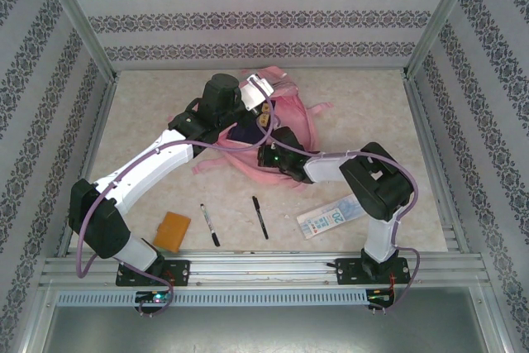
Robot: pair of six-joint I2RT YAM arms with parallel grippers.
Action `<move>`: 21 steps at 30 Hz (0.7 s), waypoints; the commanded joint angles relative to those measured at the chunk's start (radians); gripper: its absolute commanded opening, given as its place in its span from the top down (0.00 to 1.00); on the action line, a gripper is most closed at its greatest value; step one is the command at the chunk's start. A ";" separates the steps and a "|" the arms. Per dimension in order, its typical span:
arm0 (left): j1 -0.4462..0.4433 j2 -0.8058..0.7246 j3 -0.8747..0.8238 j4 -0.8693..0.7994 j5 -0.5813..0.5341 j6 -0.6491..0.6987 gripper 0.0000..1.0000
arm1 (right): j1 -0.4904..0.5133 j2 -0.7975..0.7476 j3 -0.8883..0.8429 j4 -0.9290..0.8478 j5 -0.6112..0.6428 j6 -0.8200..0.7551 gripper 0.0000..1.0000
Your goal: Pack the student bag
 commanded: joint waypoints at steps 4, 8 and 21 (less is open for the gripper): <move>0.001 -0.045 0.018 0.133 0.032 -0.004 1.00 | -0.061 0.061 0.080 0.009 0.124 0.075 1.00; 0.001 -0.042 0.017 0.133 0.039 0.000 1.00 | -0.082 0.101 0.126 0.025 0.105 0.106 1.00; 0.004 -0.036 0.021 0.114 0.055 0.023 1.00 | -0.166 0.112 0.162 0.034 0.124 0.120 1.00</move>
